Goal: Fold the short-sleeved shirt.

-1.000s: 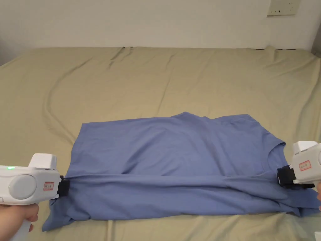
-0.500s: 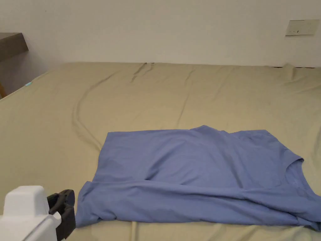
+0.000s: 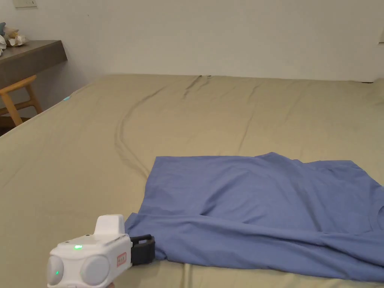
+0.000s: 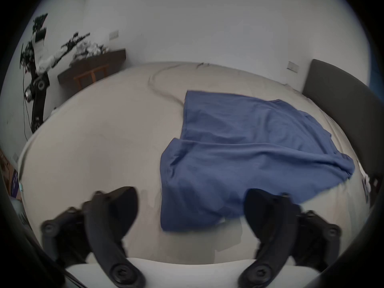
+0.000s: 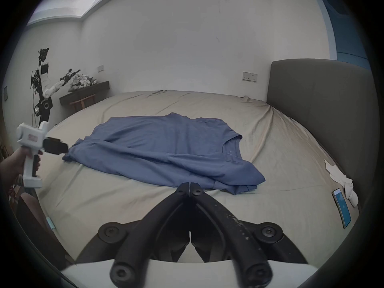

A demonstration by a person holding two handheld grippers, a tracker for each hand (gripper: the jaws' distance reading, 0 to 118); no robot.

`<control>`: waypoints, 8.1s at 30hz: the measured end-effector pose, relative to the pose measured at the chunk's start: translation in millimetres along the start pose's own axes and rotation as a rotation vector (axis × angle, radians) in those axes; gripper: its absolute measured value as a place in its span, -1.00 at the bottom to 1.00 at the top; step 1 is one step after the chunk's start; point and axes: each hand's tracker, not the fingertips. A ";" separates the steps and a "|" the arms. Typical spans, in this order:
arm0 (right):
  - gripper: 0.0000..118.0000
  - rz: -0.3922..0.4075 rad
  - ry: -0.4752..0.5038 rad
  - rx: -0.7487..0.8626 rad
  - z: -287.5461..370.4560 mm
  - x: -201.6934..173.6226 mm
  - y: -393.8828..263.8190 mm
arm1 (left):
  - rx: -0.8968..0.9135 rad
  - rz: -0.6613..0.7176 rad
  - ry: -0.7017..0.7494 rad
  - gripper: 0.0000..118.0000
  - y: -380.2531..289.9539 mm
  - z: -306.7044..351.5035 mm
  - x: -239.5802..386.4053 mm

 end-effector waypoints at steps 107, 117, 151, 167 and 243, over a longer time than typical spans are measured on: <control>-0.39 -0.028 -0.030 -0.288 -195.9 103.3 113.5 | 0.051 -0.178 -0.100 -1.00 106.8 -77.2 53.6; 0.35 -0.073 -0.080 -0.472 -292.5 127.9 91.0 | 0.067 -0.203 -0.113 -1.00 104.6 -59.9 42.3; -0.89 0.037 0.019 -0.382 55.3 66.0 -36.0 | -0.142 -0.241 -0.272 -1.00 -76.9 132.8 -63.2; 0.57 -0.038 -0.190 -0.393 39.0 59.5 -80.7 | 0.023 -0.201 -0.178 1.00 -105.4 135.3 -67.7; -0.98 0.058 0.020 0.123 143.4 -58.7 -26.2 | -0.562 0.030 -0.513 -0.94 12.7 78.3 84.7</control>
